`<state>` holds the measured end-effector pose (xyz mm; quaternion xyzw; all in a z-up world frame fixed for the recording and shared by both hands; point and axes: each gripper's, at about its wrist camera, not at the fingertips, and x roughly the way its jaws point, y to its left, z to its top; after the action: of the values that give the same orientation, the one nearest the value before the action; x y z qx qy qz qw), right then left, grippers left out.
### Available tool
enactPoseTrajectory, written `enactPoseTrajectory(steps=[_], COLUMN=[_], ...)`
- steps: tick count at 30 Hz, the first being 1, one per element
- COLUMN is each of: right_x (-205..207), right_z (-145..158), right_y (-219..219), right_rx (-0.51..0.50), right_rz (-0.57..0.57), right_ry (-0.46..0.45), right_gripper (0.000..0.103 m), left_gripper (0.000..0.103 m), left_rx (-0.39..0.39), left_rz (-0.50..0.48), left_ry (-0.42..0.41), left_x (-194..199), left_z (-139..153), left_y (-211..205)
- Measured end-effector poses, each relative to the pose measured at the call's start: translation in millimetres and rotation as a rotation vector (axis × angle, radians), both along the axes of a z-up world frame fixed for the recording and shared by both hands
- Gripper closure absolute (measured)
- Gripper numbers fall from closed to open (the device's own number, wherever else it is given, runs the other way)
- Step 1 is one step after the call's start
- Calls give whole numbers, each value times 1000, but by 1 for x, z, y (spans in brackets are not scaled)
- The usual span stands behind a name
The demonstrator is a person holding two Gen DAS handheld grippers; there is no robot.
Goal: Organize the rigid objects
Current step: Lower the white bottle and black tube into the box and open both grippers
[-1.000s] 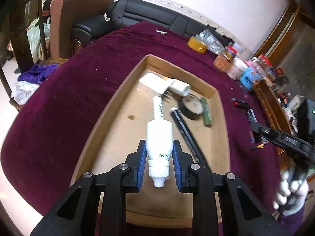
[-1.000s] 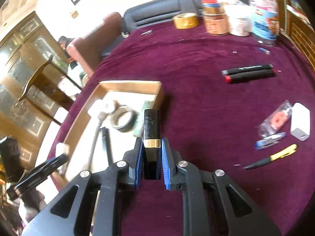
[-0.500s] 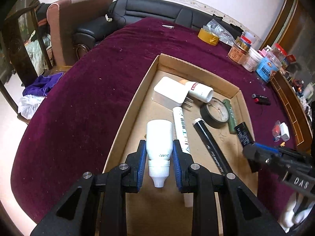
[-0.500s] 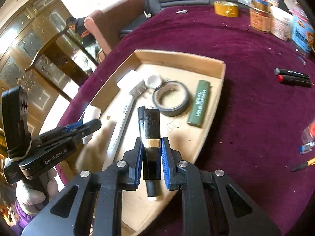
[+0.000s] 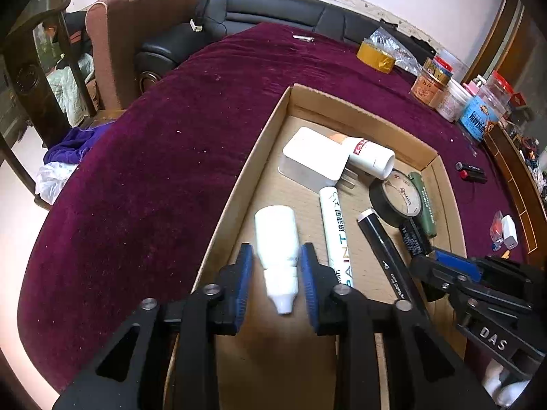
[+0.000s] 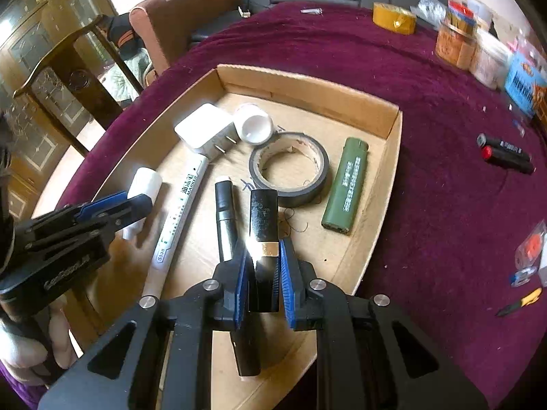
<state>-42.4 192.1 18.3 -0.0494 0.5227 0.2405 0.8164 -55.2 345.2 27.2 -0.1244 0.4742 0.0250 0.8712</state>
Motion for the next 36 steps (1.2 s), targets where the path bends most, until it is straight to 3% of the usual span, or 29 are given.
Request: enactPoseTrajectory(steps=[7, 10, 17, 26, 36], right_x=[-6, -13, -30, -47, -54], right_z=[8, 17, 34, 34, 27], right_y=[-8, -16, -39, -92, -151], right_rx=[29, 51, 92, 160, 211], right_rz=[-12, -18, -47, -141, -259], right_ry=[-34, -63, -123, -145, -135], right_gripper=[86, 85, 63, 63, 63], left_gripper=[49, 48, 48, 48, 47], left_rx=[13, 29, 126, 265, 358], left_rz=[3, 2, 20, 28, 20], left_ry=[-53, -63, -89, -130, -158], left_x=[-16, -23, -43, -64, -76], left_z=[17, 22, 33, 46, 56], left_y=[-7, -14, -32, -57, -89])
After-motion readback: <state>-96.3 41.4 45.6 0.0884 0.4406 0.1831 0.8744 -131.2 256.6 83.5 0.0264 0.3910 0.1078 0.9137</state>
